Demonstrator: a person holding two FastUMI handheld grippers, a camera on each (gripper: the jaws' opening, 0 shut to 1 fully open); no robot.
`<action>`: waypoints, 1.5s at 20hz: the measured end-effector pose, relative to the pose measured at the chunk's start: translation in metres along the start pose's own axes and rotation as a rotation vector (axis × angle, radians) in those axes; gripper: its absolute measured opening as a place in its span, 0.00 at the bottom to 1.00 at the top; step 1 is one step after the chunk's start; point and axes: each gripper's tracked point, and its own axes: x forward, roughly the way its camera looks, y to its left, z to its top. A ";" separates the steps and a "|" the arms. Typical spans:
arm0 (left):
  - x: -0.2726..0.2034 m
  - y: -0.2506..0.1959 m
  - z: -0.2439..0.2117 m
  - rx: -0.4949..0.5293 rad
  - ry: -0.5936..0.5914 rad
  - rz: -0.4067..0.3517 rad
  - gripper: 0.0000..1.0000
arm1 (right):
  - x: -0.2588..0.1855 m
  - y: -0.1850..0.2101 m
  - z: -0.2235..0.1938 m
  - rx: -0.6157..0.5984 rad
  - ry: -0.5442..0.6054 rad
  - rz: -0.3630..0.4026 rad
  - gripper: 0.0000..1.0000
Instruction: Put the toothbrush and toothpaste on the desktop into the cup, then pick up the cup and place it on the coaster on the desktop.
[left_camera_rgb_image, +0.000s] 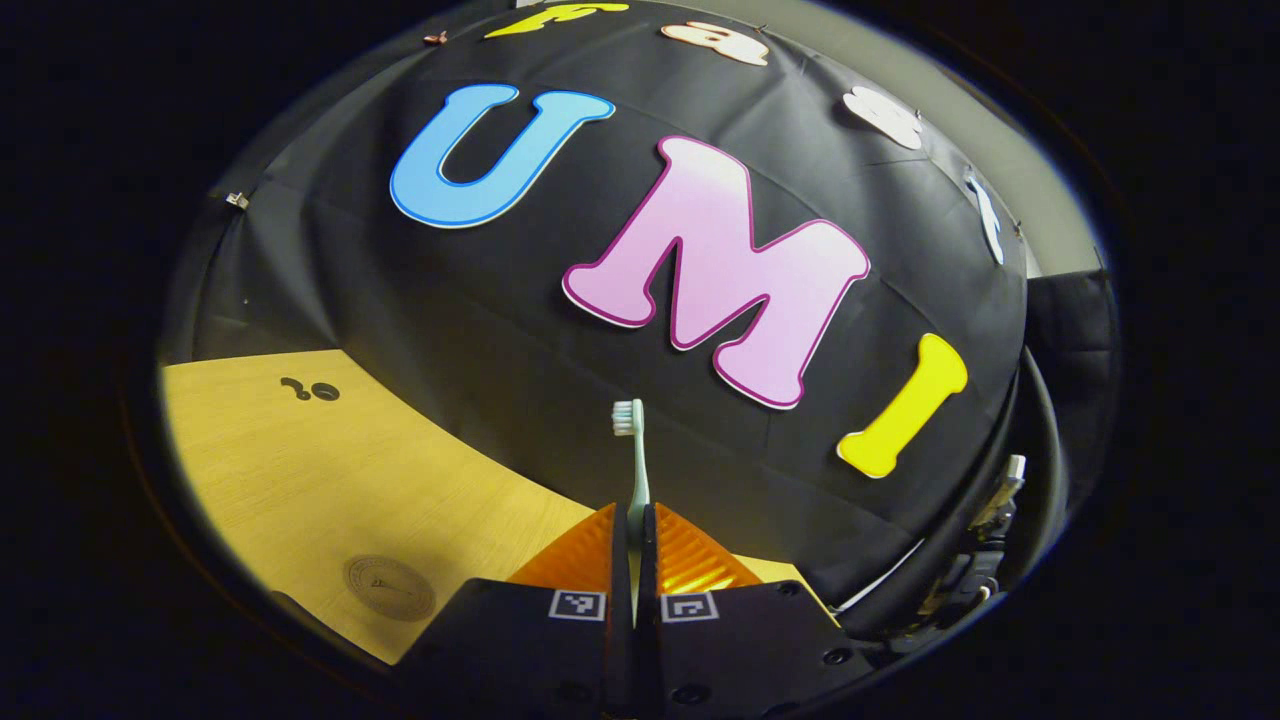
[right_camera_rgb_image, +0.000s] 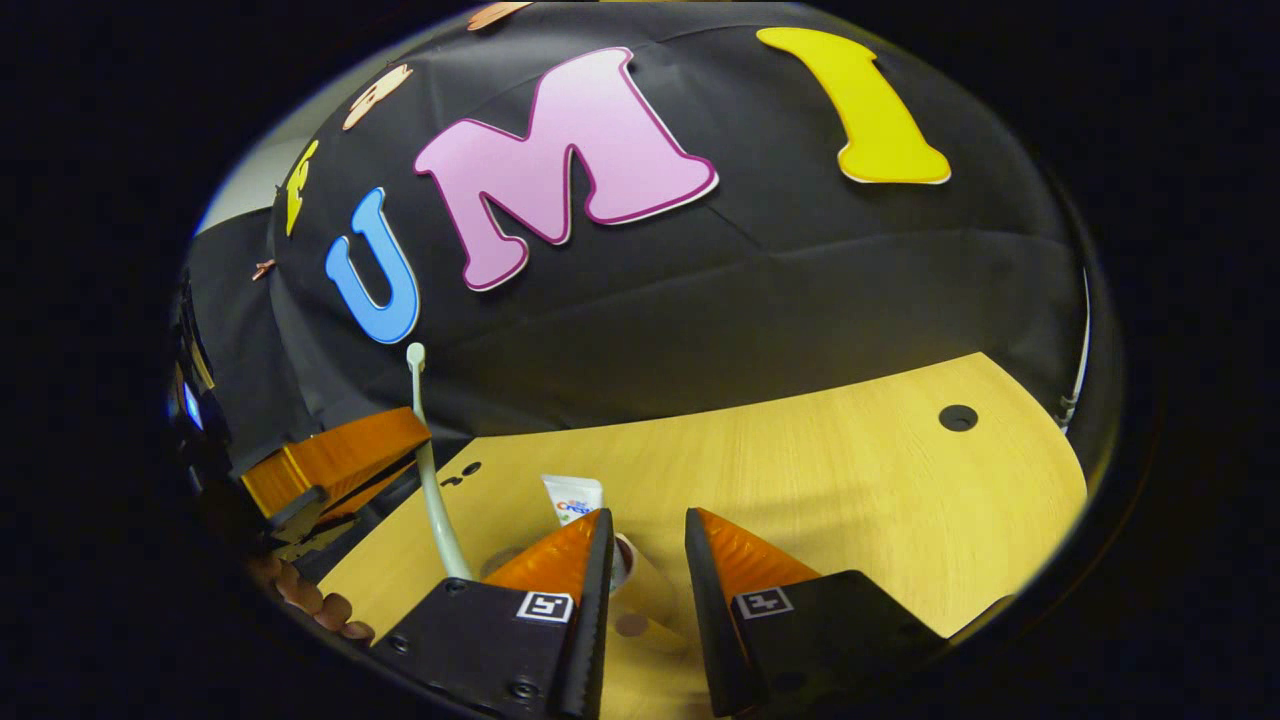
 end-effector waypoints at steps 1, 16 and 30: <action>0.006 0.003 -0.006 0.000 -0.005 0.015 0.06 | -0.003 -0.005 -0.004 0.007 0.008 -0.007 0.43; 0.040 0.035 -0.095 0.132 0.038 0.122 0.06 | -0.034 -0.033 -0.048 -0.043 0.115 -0.017 0.44; 0.006 0.038 -0.121 0.202 0.106 0.036 0.31 | -0.041 -0.014 -0.060 -0.214 0.321 0.079 0.52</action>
